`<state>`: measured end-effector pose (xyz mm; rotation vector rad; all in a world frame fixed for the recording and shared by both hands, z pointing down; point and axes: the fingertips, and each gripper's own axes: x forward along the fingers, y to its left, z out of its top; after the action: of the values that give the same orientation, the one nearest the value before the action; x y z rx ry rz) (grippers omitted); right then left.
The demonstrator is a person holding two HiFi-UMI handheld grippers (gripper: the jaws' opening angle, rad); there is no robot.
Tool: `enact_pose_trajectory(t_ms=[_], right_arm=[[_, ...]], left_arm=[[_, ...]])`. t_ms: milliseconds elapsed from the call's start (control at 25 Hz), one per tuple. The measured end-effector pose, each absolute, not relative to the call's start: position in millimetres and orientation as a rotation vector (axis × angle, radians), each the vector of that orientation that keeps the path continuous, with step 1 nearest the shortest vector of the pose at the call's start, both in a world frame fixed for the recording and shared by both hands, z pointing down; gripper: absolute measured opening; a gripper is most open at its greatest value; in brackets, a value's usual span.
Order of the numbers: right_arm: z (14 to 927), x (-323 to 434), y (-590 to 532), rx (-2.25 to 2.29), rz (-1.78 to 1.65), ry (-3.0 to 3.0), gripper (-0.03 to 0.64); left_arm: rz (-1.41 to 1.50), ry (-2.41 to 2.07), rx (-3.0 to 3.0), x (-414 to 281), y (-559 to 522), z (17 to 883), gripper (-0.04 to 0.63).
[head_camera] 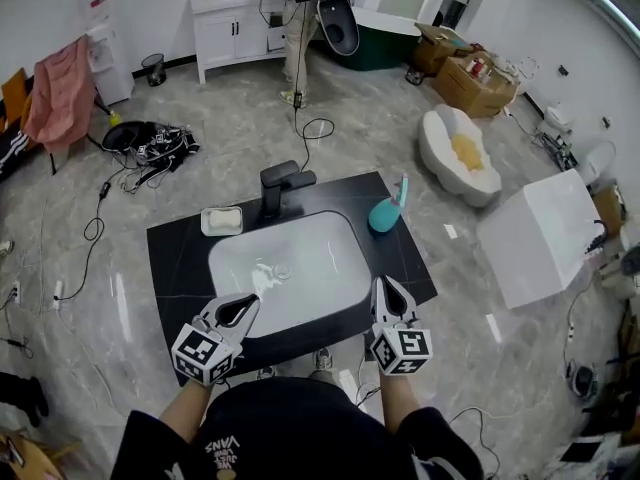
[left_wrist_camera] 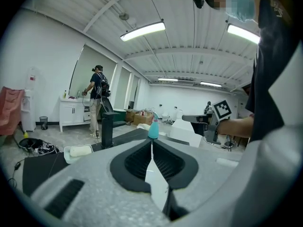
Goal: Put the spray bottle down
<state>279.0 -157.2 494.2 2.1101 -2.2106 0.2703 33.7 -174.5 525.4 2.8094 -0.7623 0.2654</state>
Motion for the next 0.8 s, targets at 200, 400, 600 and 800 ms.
enact_pose_trajectory(t_ms=[200,400,600,800], right_arm=[[490.4,254.2,-139.2,2.1,0.265,-2.209,0.005],[491.6,244.6,-121.6,2.139,0.267,-2.165,0.005],[496.4,239.5,-104.8,2.169,0.286,-2.119,0.003],[500.8,239.5,-85.0,2.226,0.312,-2.064,0.003]], left_arm=[[0.222,-0.757,2.816,26.7,-180.5,525.3,0.025],[0.195,-0.672,2.846,32.0,-179.0,522.5,0.025],[0.185,-0.625,2.86,34.8,-179.2,522.3,0.025],[0.191,-0.586,2.869,32.4,-174.0,525.0,0.025]])
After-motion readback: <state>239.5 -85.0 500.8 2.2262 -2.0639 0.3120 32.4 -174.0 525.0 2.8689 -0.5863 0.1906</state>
